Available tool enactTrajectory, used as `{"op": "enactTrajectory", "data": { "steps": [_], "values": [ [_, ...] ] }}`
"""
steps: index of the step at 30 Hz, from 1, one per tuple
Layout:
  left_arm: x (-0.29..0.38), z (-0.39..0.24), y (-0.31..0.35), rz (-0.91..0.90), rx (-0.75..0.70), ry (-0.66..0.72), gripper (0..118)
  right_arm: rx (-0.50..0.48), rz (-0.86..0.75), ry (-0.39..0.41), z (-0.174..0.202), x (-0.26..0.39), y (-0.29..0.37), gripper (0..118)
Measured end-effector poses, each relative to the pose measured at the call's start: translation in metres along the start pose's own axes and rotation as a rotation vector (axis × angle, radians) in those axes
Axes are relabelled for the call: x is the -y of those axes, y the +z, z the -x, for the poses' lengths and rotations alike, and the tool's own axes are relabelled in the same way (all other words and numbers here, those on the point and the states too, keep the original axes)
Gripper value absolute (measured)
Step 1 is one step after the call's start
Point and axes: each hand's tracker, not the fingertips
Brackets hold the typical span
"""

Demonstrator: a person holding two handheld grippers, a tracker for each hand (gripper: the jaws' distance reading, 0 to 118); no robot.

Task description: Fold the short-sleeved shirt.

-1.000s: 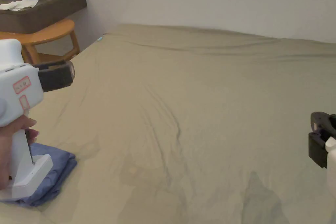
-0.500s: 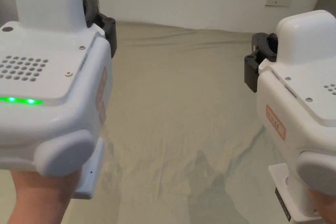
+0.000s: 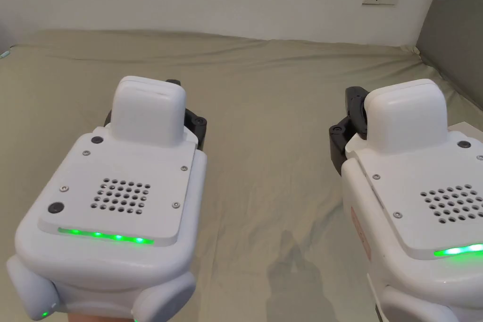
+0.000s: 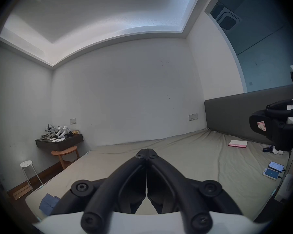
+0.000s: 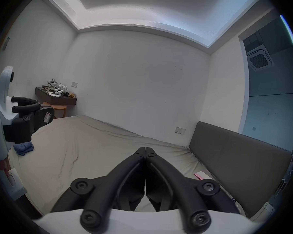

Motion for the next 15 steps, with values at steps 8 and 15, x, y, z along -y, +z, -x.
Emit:
{"op": "enactTrajectory", "data": {
  "steps": [8, 15],
  "values": [
    [-0.0038, 0.0061, 0.0071, -0.037, -0.052, -0.005, 0, -0.019, 0.001, -0.042, 0.0018, -0.0004, -0.0027, 2],
    [-0.0038, 0.0075, 0.0075, -0.034, -0.058, -0.003, 0, -0.025, 0.019, -0.056, 0.0064, 0.005, -0.0062, 2]
  ]
}}
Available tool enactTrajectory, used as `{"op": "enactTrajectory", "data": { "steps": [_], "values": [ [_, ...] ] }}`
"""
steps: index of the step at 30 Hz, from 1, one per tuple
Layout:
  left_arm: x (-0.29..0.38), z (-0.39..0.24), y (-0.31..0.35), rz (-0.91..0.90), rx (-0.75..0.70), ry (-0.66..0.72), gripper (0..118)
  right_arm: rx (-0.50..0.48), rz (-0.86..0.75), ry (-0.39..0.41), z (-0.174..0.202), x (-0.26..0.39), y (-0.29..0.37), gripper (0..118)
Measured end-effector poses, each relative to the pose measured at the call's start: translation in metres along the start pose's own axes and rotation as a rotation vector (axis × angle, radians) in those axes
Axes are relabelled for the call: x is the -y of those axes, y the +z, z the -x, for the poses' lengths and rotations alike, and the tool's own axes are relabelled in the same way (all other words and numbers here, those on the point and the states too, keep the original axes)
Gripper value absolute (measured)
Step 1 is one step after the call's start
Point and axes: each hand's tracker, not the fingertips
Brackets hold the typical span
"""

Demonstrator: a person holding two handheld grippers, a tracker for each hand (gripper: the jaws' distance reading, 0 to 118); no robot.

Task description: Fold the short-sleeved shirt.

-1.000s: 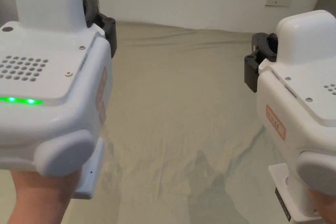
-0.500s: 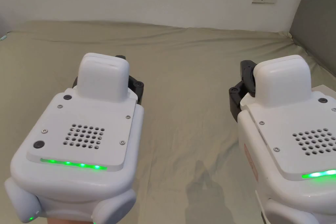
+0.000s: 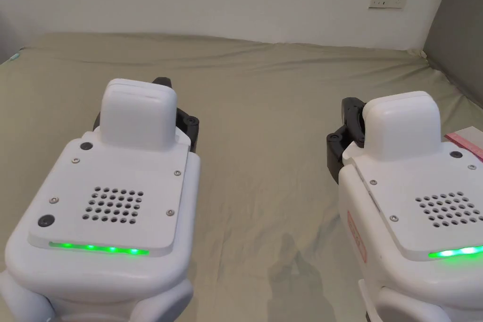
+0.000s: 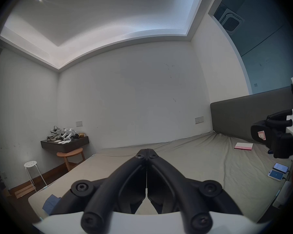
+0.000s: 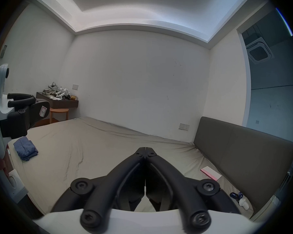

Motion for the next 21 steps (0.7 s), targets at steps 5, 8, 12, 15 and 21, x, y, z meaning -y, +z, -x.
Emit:
{"op": "enactTrajectory", "data": {
  "steps": [5, 8, 12, 15, 21],
  "values": [
    [0.005, -0.001, 0.002, 0.013, 0.007, -0.008, 0, 0.012, 0.013, -0.034, -0.002, 0.003, -0.002, 2],
    [0.006, 0.0, 0.001, 0.025, 0.001, 0.002, 0, 0.021, 0.011, -0.036, -0.003, 0.004, -0.003, 2],
    [0.008, 0.002, -0.001, 0.036, -0.004, 0.02, 0, 0.022, 0.022, -0.042, -0.003, 0.009, -0.006, 2],
    [0.009, 0.003, -0.003, 0.043, -0.006, 0.013, 0, 0.023, 0.029, -0.03, -0.003, 0.012, -0.008, 2],
    [0.01, 0.006, -0.009, 0.065, 0.031, 0.038, 0, 0.024, 0.028, -0.017, -0.004, 0.012, -0.01, 3]
  ]
}}
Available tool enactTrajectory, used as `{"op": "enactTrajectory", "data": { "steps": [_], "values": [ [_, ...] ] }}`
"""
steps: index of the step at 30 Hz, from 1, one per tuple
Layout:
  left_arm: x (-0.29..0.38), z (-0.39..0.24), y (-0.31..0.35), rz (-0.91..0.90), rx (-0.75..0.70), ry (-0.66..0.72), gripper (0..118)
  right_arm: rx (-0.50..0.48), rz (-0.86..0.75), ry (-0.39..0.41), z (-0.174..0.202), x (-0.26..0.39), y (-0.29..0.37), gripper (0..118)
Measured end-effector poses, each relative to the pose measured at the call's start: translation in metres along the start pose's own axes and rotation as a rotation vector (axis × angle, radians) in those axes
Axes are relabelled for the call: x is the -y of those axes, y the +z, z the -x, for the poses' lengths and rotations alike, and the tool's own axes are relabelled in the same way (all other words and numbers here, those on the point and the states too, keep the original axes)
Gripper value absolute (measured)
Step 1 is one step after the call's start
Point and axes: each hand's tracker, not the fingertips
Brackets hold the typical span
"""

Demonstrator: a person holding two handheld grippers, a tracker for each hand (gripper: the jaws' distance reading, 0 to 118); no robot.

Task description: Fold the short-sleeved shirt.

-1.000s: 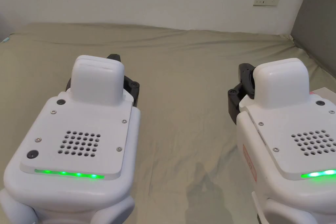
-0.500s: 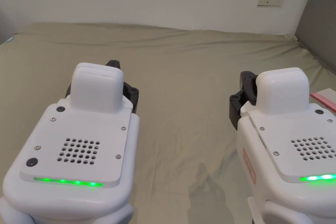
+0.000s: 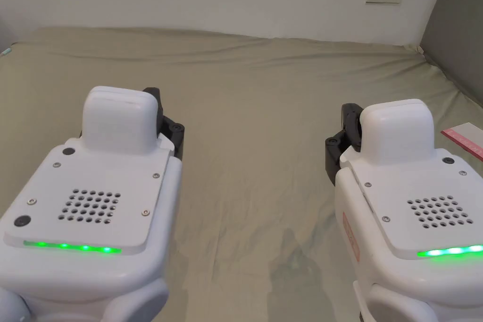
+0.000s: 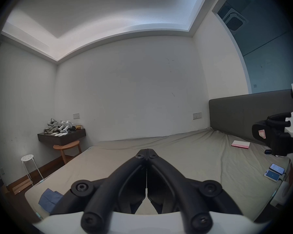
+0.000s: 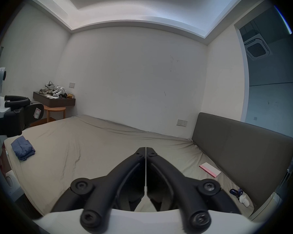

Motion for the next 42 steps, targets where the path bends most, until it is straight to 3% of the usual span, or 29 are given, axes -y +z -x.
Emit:
{"op": "enactTrajectory", "data": {
  "steps": [1, 2, 3, 4, 5, 6, 7, 11, 15, 18, 22, 42],
  "values": [
    [0.001, 0.001, -0.002, 0.004, 0.004, -0.008, 0, -0.003, 0.001, 0.008, -0.001, 0.0, -0.002, 9],
    [0.001, 0.0, -0.003, 0.006, 0.001, -0.018, 0, -0.002, 0.006, 0.015, -0.001, -0.001, -0.003, 26],
    [0.002, -0.001, -0.003, 0.005, -0.004, -0.024, 18, -0.007, 0.006, 0.013, -0.003, -0.001, -0.004, 68],
    [0.002, 0.0, -0.003, 0.005, -0.011, -0.024, 42, -0.002, 0.008, 0.012, -0.005, 0.0, -0.005, 98],
    [0.002, 0.001, -0.004, 0.011, -0.009, -0.016, 74, -0.015, 0.008, 0.007, -0.007, 0.001, -0.006, 114],
    [0.002, 0.003, -0.007, 0.029, 0.0, -0.004, 105, -0.017, -0.002, 0.0, -0.007, 0.002, -0.005, 118],
    [0.003, 0.003, -0.008, 0.035, 0.002, 0.002, 118, -0.012, -0.025, -0.003, -0.008, 0.003, -0.003, 118],
    [0.003, 0.004, -0.006, 0.023, -0.017, -0.01, 118, -0.003, 0.005, 0.03, -0.007, 0.0, -0.004, 118],
    [-0.001, 0.006, -0.002, 0.019, -0.024, -0.012, 118, -0.055, 0.117, -0.102, -0.013, -0.01, -0.007, 118],
    [-0.005, 0.008, 0.002, 0.01, -0.026, -0.015, 118, 0.039, 0.179, -0.185, -0.013, -0.022, -0.005, 118],
    [-0.009, 0.009, 0.004, 0.0, -0.026, -0.017, 118, 0.056, 0.249, -0.171, -0.014, -0.036, -0.005, 118],
    [-0.009, 0.009, 0.006, 0.005, -0.022, -0.018, 118, 0.041, 0.21, -0.152, -0.01, -0.036, 0.0, 118]
  ]
}}
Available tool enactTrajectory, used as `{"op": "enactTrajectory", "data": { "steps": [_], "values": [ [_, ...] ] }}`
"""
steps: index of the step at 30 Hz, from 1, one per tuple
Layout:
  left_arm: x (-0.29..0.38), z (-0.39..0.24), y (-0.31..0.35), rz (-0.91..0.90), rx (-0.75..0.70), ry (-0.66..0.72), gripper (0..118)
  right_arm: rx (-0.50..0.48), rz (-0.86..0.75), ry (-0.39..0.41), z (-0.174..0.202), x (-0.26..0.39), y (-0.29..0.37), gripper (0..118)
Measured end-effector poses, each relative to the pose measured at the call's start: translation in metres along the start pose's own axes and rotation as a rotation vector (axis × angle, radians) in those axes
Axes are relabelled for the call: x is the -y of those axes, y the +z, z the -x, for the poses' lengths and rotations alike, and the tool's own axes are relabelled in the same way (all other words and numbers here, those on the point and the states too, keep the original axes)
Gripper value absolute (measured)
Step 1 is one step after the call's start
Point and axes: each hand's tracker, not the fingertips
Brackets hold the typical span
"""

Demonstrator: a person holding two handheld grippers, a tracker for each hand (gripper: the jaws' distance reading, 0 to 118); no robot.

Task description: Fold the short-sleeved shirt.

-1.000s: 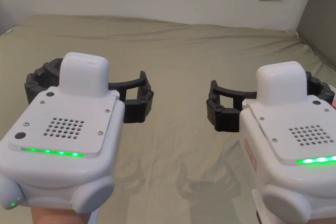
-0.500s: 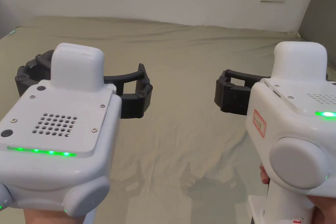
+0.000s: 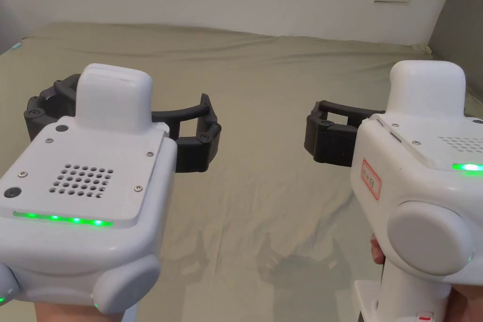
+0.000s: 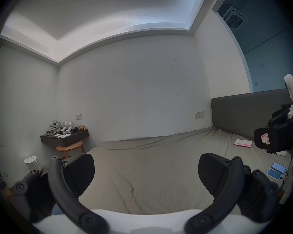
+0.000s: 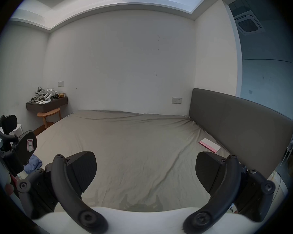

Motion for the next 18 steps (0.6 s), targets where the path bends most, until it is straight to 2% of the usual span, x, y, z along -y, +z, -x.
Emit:
{"op": "enactTrajectory", "data": {
  "steps": [6, 10, 12, 15, 16, 17, 18],
  "values": [
    [0.001, -0.001, -0.002, 0.007, -0.001, -0.006, 118, 0.003, 0.022, 0.006, 0.002, 0.008, -0.008, 118],
    [0.003, -0.001, -0.004, 0.008, -0.008, -0.002, 118, -0.045, 0.011, 0.018, 0.0, 0.007, -0.005, 118],
    [0.003, -0.002, -0.004, 0.008, -0.011, -0.002, 118, -0.033, -0.047, 0.059, 0.003, 0.008, -0.002, 118],
    [0.004, -0.002, -0.004, -0.001, -0.016, -0.004, 118, 0.042, -0.126, 0.136, 0.011, 0.013, -0.002, 118],
    [0.004, -0.003, -0.004, -0.003, -0.017, -0.004, 118, 0.04, -0.154, 0.16, 0.012, 0.016, -0.002, 118],
    [0.003, -0.003, -0.004, -0.004, -0.016, -0.005, 118, -0.014, -0.194, 0.193, 0.009, 0.021, -0.002, 118],
    [0.003, -0.003, -0.004, -0.005, -0.015, -0.005, 118, -0.004, -0.172, 0.184, 0.01, 0.022, -0.002, 118]
  ]
}}
